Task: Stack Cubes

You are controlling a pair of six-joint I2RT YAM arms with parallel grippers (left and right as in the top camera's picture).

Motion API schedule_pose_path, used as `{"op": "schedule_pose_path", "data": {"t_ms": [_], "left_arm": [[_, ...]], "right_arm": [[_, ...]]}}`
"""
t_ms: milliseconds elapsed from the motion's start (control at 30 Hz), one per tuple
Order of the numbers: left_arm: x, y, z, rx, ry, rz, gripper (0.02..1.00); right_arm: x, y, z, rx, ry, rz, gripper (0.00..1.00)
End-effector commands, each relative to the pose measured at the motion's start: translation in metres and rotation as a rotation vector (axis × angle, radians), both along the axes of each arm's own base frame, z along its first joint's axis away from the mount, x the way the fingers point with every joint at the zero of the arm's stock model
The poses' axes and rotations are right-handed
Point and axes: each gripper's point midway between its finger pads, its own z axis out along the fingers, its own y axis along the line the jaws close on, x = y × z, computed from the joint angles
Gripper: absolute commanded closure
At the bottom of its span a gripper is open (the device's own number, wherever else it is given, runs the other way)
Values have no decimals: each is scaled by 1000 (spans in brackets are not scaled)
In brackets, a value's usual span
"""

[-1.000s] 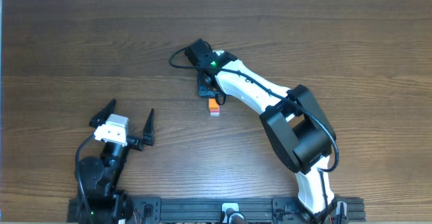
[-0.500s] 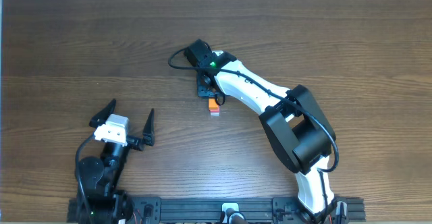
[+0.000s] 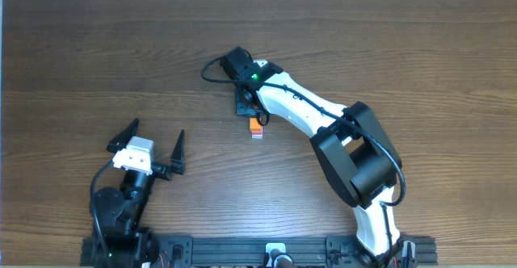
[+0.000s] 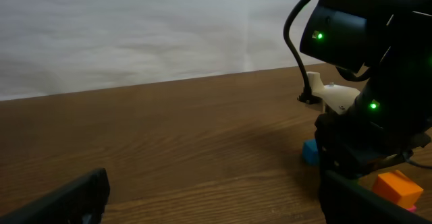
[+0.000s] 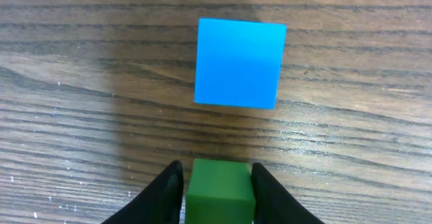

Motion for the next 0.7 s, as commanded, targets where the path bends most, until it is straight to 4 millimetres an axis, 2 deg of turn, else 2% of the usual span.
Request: {"op": "schedule_pose_path", "data": {"t_ms": [33,433,700], "left_arm": [[0,0,-1,13,-7,-4,20],[0,0,-1,13,-7,-4,18],[0,0,-1,13,-7,-4,18]], "right_arm": [[3,7,2,12,-8,8,698],[7,9,9,18,-15,21,720],[14,8,31,9,-8,16,763]]}}
